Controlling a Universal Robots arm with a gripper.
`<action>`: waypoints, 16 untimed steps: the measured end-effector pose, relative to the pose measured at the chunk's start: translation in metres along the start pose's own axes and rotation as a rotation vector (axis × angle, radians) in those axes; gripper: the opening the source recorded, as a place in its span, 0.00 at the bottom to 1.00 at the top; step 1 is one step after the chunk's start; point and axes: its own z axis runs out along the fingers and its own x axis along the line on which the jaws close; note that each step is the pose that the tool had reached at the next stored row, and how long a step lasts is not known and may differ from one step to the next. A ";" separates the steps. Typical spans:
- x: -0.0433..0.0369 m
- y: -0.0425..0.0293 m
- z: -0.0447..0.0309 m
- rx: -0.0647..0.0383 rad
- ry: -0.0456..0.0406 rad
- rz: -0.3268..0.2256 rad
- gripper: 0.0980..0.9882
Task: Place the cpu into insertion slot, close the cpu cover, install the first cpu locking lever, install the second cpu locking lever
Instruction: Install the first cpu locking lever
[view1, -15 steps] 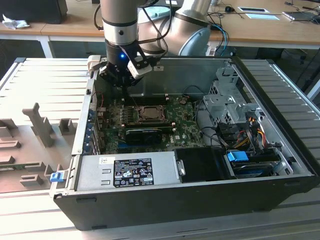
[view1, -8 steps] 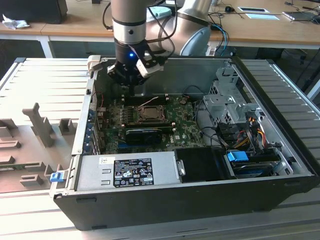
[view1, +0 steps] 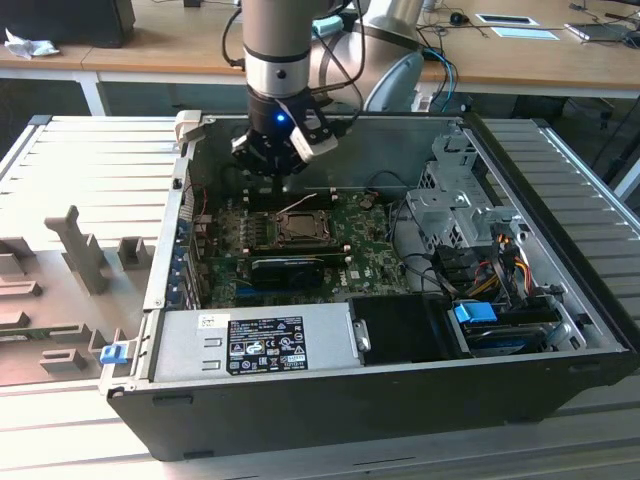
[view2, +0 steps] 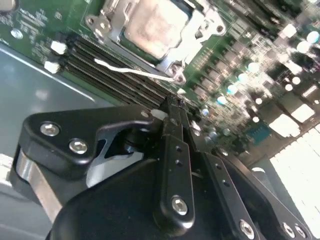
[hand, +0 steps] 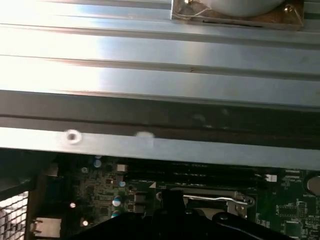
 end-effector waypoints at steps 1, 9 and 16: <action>-0.0031 -0.0002 0.0018 0.000 0.0000 0.000 0.01; -0.0164 -0.0014 0.0110 -0.025 -0.0030 -0.003 0.01; -0.0274 0.0015 0.0157 -0.025 -0.0011 -0.025 0.01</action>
